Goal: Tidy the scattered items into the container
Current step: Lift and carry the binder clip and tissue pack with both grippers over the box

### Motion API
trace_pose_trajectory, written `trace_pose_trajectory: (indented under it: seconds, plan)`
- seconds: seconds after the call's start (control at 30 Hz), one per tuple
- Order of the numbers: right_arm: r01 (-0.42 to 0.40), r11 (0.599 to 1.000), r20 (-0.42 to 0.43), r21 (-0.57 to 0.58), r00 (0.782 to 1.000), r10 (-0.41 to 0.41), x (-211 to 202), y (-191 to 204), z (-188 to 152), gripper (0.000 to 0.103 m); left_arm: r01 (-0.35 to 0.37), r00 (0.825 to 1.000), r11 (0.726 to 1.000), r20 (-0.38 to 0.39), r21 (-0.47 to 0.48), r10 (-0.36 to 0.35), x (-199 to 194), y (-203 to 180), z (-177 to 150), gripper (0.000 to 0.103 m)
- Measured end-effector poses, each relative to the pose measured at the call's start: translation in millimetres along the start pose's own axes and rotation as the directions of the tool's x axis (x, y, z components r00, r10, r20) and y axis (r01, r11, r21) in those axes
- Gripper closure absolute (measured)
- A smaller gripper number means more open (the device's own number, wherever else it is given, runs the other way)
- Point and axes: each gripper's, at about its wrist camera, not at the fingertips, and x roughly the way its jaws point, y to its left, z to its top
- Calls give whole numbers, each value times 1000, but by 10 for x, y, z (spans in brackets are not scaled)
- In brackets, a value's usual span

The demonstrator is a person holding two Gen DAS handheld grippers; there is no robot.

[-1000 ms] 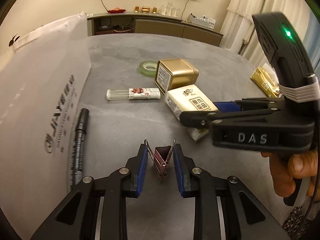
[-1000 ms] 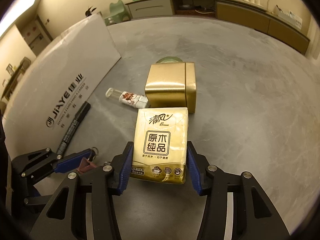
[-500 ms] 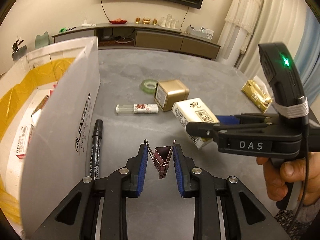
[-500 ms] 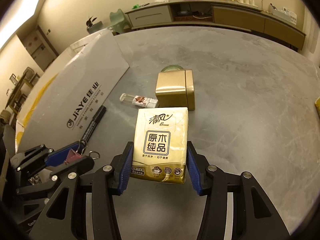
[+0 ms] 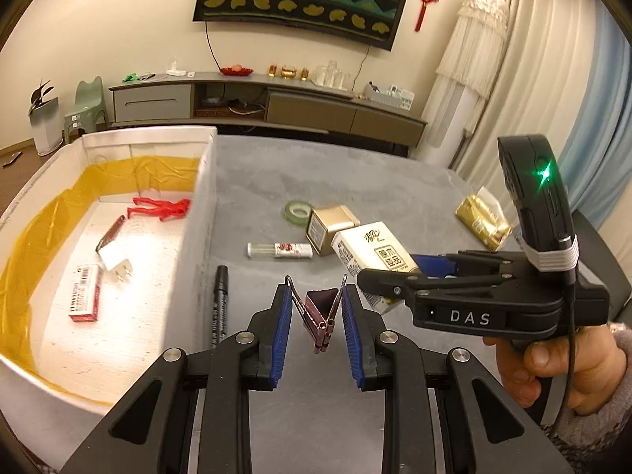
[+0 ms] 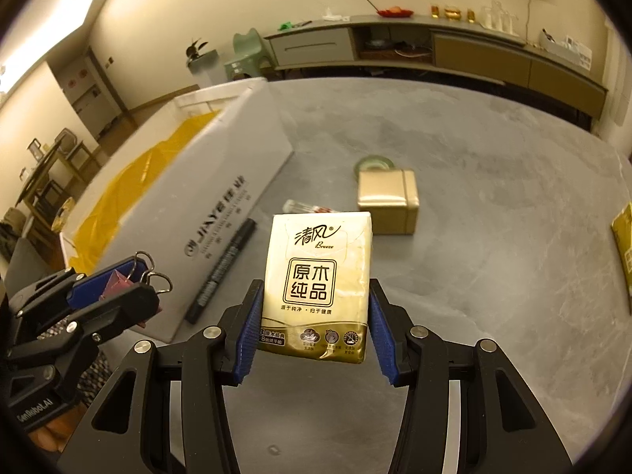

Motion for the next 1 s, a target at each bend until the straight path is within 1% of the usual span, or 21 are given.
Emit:
trace_pose_trajectory:
  seconds: [0.2, 0.33, 0.43, 0.63, 0.83, 1.0]
  plan:
    - [-9, 999, 16, -48, 1000, 10, -114, 272, 115, 51, 3, 999, 1000, 50, -30, -2, -280, 139, 92, 76]
    - [-19, 996, 35, -86, 999, 22, -216, 495, 221, 51, -5, 997, 998, 78, -60, 10, -460, 289, 167, 76]
    - [-31, 993, 45, -114, 998, 36, -276, 669, 293, 51, -24, 995, 996, 97, -82, 32, -574, 439, 232, 76]
    - [-50, 983, 51, -174, 997, 59, -293, 1011, 445, 51, -82, 987, 988, 127, -131, 99, -777, 810, 348, 76]
    - [-78, 969, 56, -236, 994, 94, -264, 1332, 630, 51, -145, 981, 975, 102, -170, 164, -810, 1175, 463, 76]
    - [-106, 943, 47, -317, 991, 127, -72, 1551, 840, 51, -195, 974, 960, 77, -201, 214, -707, 1470, 578, 76]
